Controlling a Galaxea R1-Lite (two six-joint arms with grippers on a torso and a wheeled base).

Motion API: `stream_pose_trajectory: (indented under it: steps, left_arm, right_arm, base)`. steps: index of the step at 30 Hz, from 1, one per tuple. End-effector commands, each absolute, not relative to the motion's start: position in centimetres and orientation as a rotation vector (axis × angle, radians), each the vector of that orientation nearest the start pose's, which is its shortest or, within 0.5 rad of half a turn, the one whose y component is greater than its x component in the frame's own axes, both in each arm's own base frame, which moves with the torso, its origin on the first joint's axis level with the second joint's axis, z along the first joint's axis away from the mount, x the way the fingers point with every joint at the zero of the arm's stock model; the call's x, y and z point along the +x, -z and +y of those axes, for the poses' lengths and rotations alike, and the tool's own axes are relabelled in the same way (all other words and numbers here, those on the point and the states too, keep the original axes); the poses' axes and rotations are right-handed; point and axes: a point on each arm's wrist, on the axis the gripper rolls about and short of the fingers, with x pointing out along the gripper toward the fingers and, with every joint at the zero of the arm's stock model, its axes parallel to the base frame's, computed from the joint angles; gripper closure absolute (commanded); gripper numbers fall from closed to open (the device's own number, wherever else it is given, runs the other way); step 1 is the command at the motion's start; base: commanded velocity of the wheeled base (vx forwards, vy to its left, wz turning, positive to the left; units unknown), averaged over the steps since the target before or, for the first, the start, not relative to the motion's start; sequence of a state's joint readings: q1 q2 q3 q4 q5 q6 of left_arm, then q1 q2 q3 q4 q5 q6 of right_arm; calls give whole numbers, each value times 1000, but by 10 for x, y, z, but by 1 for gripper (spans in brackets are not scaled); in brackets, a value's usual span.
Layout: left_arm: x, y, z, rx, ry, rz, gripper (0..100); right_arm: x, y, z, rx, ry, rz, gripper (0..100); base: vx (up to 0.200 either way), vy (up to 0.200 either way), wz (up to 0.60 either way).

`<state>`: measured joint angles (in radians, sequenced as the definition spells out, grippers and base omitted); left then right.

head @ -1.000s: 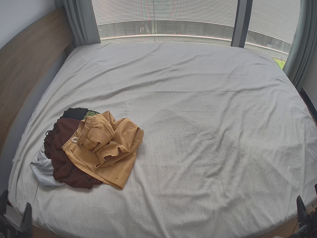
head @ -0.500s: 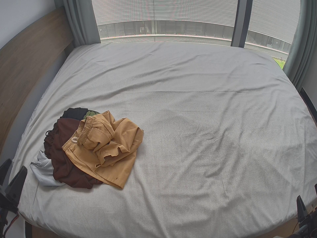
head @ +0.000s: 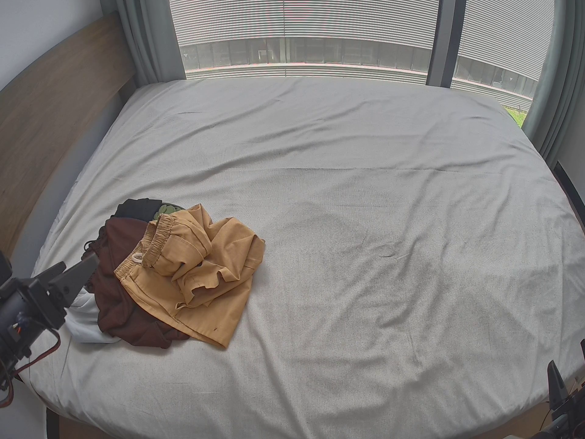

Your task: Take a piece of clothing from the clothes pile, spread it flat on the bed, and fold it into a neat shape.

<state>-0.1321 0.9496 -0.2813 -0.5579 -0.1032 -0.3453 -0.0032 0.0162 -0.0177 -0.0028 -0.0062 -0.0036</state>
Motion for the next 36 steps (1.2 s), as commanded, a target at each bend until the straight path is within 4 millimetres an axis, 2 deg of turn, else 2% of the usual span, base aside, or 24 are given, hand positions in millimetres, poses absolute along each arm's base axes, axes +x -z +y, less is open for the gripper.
stream_pose_trajectory:
  steps: [1, 13, 17, 18, 21, 36]
  left_arm:
    - [147, -174, -13, -354, 172, 240, 0]
    - [198, -172, 10, -342, 184, 310, 0]
    - [205, -171, 10, -344, 201, 325, 0]
    - [220, -167, 11, -345, 208, 350, 0]
    - [232, -163, 12, -318, 213, 364, 0]
    - [273, -155, 12, -303, 258, 402, 0]
  right_arm:
    - [-23, -76, 0, -5, 9, -3, 0]
    - [-23, -76, 0, -5, 11, -3, 0]
    - [-23, -76, 0, -5, 11, -3, 0]
    - [-23, -76, 0, -5, 9, -3, 0]
    - [-23, -76, 0, -5, 9, -3, 0]
    - [-23, -76, 0, -5, 9, -3, 0]
  base:
    - [0, 0, 0]
    - [0, 0, 0]
    - [0, 0, 0]
    - [0, 0, 0]
    - [0, 0, 0]
    - [0, 0, 0]
